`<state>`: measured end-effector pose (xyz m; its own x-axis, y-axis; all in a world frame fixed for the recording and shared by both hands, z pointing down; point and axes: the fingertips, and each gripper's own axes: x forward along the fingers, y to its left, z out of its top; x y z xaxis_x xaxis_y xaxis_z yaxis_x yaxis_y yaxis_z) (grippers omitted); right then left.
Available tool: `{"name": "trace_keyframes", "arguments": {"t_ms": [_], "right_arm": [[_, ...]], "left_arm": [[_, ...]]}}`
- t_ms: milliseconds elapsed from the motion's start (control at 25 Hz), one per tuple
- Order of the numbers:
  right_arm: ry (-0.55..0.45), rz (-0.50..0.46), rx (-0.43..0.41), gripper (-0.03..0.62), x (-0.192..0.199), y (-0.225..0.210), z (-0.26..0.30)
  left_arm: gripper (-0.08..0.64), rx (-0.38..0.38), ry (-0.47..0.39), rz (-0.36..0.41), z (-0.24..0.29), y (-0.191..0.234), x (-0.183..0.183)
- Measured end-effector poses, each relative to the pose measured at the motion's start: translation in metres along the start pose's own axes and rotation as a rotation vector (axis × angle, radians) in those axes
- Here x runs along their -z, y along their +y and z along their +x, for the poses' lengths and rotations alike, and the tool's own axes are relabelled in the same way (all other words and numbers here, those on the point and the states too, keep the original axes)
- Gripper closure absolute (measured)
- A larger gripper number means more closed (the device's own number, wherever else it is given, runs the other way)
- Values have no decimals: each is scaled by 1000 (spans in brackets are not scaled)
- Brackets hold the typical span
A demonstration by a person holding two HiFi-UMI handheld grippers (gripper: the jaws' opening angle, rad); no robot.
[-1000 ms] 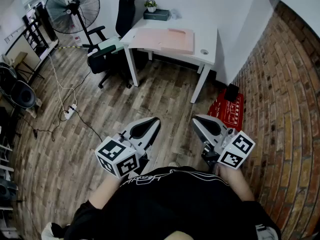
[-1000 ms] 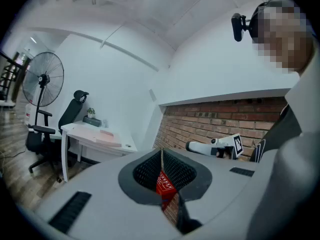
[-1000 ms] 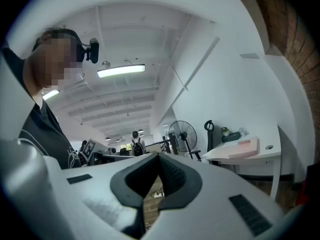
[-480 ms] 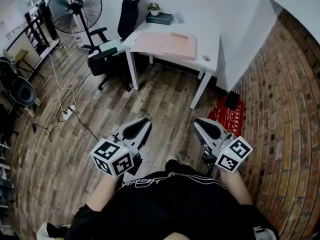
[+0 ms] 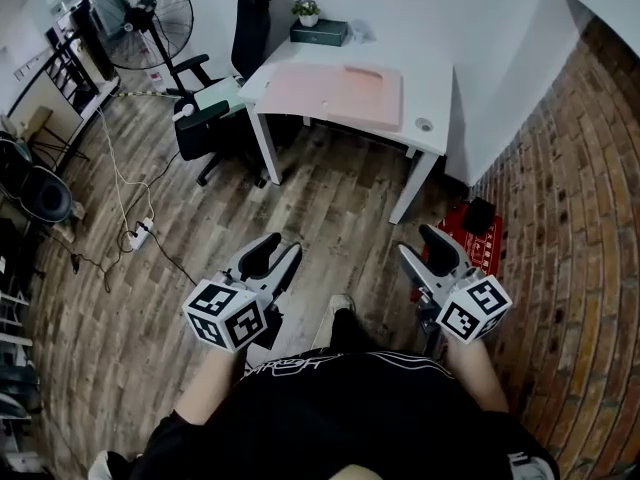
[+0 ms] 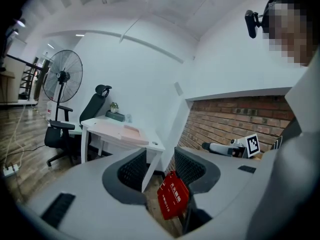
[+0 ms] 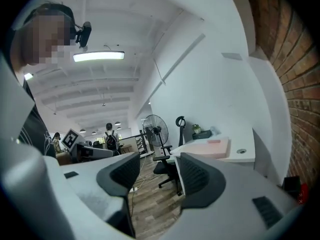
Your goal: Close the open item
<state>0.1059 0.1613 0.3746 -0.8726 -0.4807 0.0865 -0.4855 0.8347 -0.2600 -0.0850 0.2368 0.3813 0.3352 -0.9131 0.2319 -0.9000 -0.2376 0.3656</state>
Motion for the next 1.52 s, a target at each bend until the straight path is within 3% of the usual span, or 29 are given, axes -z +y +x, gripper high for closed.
{"name": "trace_keyframes", "arguments": {"t_ms": [120, 560, 1000, 1360, 1520], "right_arm": [[16, 0, 8, 311, -4, -42, 36], [87, -44, 91, 296, -32, -180, 130], [221, -64, 210, 296, 2, -270, 207], [317, 47, 338, 309, 41, -352, 273], [327, 140, 383, 316, 61, -383, 300]], "left_arm": [[345, -27, 14, -10, 42, 30, -15], [313, -87, 49, -10, 169, 111, -68], [313, -163, 105, -14, 236, 205, -75], [313, -184, 160, -39, 294, 296, -90], [313, -218, 167, -53, 313, 344, -94]]}}
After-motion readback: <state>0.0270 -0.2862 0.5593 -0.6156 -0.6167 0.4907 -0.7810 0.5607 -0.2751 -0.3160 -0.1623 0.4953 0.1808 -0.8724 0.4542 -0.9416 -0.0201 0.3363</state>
